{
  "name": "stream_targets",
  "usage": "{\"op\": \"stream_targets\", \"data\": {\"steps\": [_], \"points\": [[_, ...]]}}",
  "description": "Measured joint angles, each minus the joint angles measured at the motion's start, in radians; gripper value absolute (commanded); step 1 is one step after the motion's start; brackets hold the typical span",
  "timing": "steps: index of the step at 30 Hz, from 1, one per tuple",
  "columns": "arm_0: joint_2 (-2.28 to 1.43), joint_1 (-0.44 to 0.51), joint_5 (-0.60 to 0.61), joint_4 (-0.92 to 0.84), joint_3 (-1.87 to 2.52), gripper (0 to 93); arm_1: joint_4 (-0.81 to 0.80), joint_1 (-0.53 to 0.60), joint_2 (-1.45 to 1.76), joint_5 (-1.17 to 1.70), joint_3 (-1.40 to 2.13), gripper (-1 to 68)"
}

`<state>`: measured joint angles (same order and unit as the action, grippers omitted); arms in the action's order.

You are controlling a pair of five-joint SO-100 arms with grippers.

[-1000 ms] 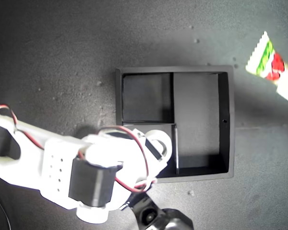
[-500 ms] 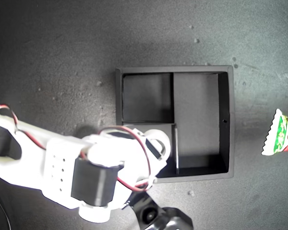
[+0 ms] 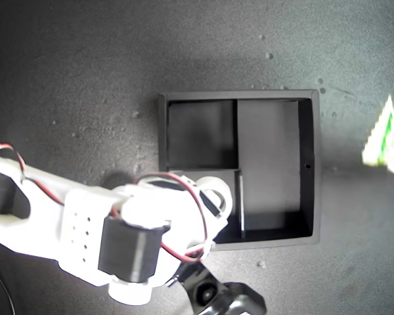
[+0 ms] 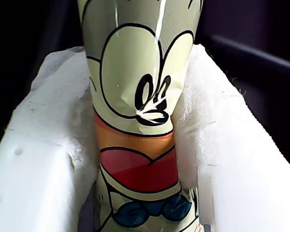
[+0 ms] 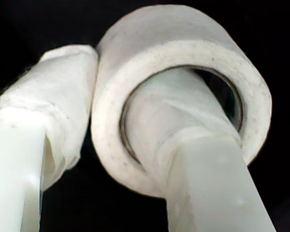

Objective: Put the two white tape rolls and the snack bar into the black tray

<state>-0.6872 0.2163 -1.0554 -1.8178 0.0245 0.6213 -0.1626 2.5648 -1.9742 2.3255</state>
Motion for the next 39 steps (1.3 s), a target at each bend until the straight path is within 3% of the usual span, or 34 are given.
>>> {"op": "stream_targets", "data": {"steps": [9,14,22,27,33,39], "points": [[0.000,0.014,-0.002,0.000,0.000,3.4,0.028,-0.100,0.005,0.000,0.184,0.0],[0.000,0.012,-0.002,0.000,0.000,3.4,0.149,-0.086,0.015,-0.006,0.236,-0.2],[0.034,0.012,0.021,0.000,-0.034,3.4,0.186,-0.067,0.067,-0.051,0.313,-0.2],[0.060,0.012,0.029,0.000,-0.058,3.4,0.086,-0.084,0.075,0.411,0.268,-0.2],[0.063,0.012,0.032,0.000,-0.060,3.4,0.110,0.155,0.075,1.215,0.084,-0.2],[0.063,0.012,0.031,0.000,-0.060,3.4,0.202,0.256,0.075,1.608,-0.043,-0.2]]}}
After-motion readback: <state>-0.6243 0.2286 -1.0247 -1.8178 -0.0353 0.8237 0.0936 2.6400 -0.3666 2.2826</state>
